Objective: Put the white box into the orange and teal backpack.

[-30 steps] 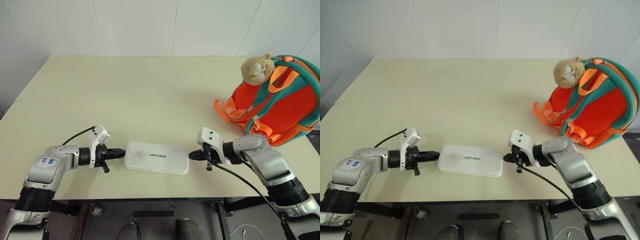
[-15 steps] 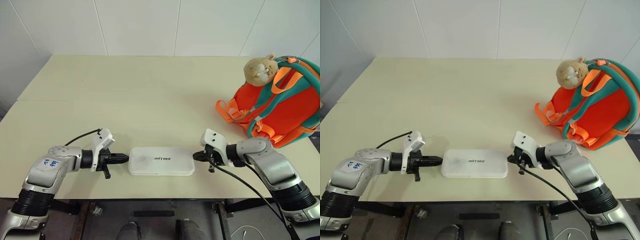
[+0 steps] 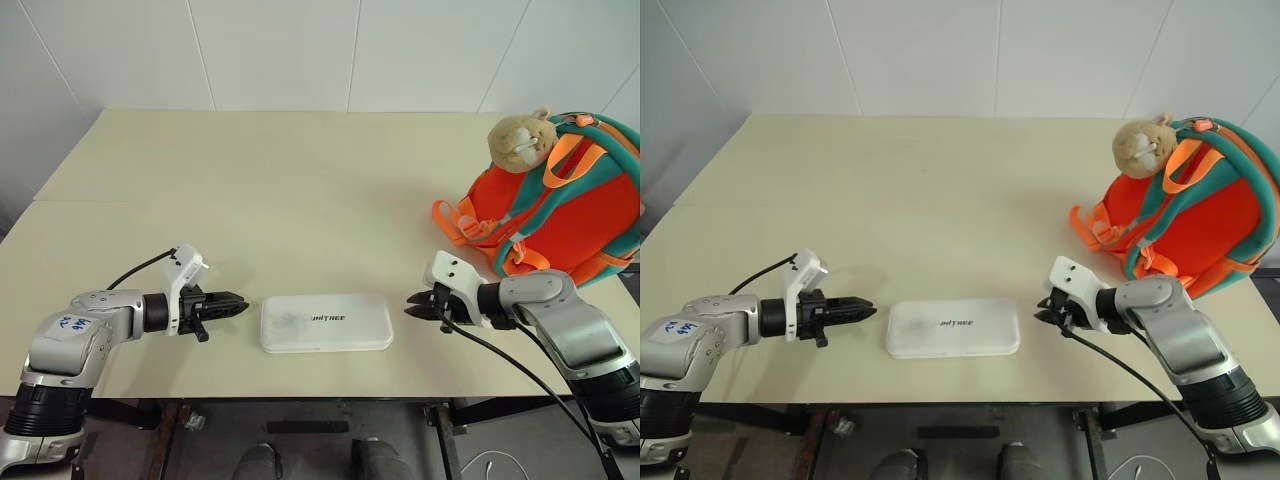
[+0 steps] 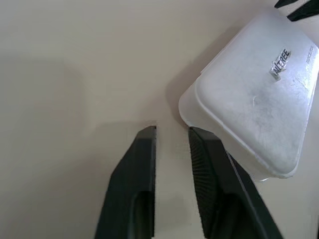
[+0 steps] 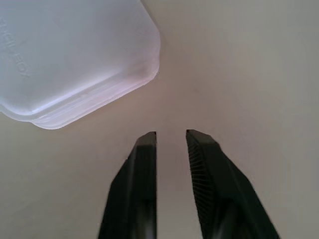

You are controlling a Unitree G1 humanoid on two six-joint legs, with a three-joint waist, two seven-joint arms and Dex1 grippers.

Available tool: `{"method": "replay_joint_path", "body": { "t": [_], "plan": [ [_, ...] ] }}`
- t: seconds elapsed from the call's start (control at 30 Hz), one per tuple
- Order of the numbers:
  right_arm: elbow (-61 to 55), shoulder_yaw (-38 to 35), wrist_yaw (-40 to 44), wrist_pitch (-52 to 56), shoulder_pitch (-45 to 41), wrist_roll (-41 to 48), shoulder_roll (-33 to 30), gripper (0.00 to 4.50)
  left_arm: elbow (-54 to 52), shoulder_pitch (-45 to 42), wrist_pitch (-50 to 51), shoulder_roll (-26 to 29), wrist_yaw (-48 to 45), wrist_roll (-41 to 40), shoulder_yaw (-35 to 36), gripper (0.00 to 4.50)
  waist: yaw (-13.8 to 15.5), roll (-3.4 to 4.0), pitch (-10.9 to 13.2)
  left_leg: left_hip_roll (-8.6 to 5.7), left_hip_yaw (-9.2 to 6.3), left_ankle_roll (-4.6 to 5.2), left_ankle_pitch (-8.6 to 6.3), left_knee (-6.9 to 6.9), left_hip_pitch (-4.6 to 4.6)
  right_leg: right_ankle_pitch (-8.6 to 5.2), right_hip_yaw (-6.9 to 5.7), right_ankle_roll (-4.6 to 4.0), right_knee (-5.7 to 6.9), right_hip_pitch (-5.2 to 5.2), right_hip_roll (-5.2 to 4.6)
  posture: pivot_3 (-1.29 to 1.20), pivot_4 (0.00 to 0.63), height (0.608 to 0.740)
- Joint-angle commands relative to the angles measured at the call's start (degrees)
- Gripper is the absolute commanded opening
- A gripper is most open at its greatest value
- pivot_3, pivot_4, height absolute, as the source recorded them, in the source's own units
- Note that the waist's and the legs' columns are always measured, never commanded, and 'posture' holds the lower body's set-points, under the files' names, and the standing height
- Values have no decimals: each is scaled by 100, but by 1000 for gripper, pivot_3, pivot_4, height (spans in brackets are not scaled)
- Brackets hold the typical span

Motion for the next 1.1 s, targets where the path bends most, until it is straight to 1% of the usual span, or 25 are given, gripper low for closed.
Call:
{"method": "replay_joint_path", "body": {
  "t": [0.03, 0.07, 0.17, 0.23, 0.27, 0.3, 0.43, 0.47, 0.53, 0.6, 0.73, 0.87, 0.97, 1.1],
  "plan": [
    [-137, -254, -34, -84, 40, 78, -155, 2289, -113, -226, 432, 43, 18, -426, 316, 2151, 0, -1, 0, 0, 0, 0, 0, 1, 0, 0, 0, 0, 0, 0, 0, 0, 150, 740],
    [-135, -248, -53, -94, 49, 73, -159, 2571, -122, -245, 526, 75, -9, -480, 308, 2430, 0, -1, 0, 0, 0, 0, 0, 1, 0, 0, 0, 0, 0, 1, 0, 0, 150, 740],
    [-128, -236, -146, -90, 46, 47, -102, 3671, -10, -452, 920, 85, -64, -805, 442, 3452, -5, -2, 1, 0, 0, 0, 0, 2, 2, 0, 0, 0, 0, 4, 0, 0, 150, 740],
    [-146, -220, -187, -67, 42, 59, -74, 4263, 89, -576, 1261, 120, -79, -1017, 512, 4018, -4, -6, 4, 0, -1, 0, 0, 2, 2, 0, -1, 1, 1, 4, 0, 0, 150, 740],
    [-154, -210, -201, -57, 43, 68, -69, 4500, 123, -621, 1430, 157, -100, -1112, 519, 4382, -6, -6, 4, 0, -1, 0, 0, 2, 2, 0, -1, 0, 1, 4, 0, 0, 150, 740],
    [-163, -204, -213, -51, 46, 77, -66, 4500, 152, -659, 1587, 187, -113, -1200, 529, 4480, -10, -6, 4, 0, -1, 0, 0, 2, 2, 0, -1, 0, 1, 4, 0, 0, 150, 740],
    [-181, -190, -264, -36, 58, 101, -51, 4500, 570, -986, 2762, 123, 124, -1587, 756, 4480, -8, -8, 4, 0, -1, -1, -1, 1, 2, 0, -1, 1, 0, 3, 1, 0, 150, 740],
    [-181, -183, -280, -34, 58, 103, -40, 4500, 779, -1109, 3205, 137, 133, -1690, 736, 4480, -6, -10, 6, 0, -1, -1, -1, 1, 2, 0, -1, 1, 1, 3, 1, 0, 150, 740],
    [-181, -172, -314, -23, 52, 109, -12, 4500, 1125, -1243, 3674, 194, 133, -1994, 630, 4480, -6, -10, 6, 0, -3, 0, -1, 5, 2, 0, -2, 1, 2, 3, 2, 0, 150, 740],
    [-223, -156, -352, 6, 66, 126, 28, 4500, 1491, -1267, 3735, 230, 172, -2420, 453, 4480, -6, -10, 6, -1, -3, 0, -1, 6, 2, 1, -1, 2, 2, 4, 2, 0, 150, 740],
    [-270, -137, -415, 54, 71, 153, 92, 4500, 2012, -1278, 3735, 232, 432, -2792, 159, 4480, -10, -10, 6, 0, -4, -2, -1, 3, 2, 1, -2, 2, 2, 2, 2, 0, 150, 740],
    [-269, -106, -476, 81, 57, 151, 161, 4500, 2538, -1447, 3735, 39, 791, -2894, 141, 4480, 0, -11, 6, 0, -4, -2, -1, 6, 2, 1, -2, 2, 4, 2, 1, 0, 150, 740],
    [-283, -20, -603, 118, 17, 145, 354, 4500, 3112, -1697, 3735, -260, 1103, -2901, 247, 4480, 4, -12, 6, -1, -4, -2, -1, 10, 2, 1, -3, 2, 7, 3, 1, 0, 150, 740],
    [-315, 54, -656, 149, 10, 132, 465, 4500, 3201, -1741, 3735, -466, 1288, -3027, 131, 4480, 3, -12, 6, -1, -4, -3, -1, 12, 1, 1, -3, 3, 8, 4, 1, 0, 150, 740]
  ]
}}
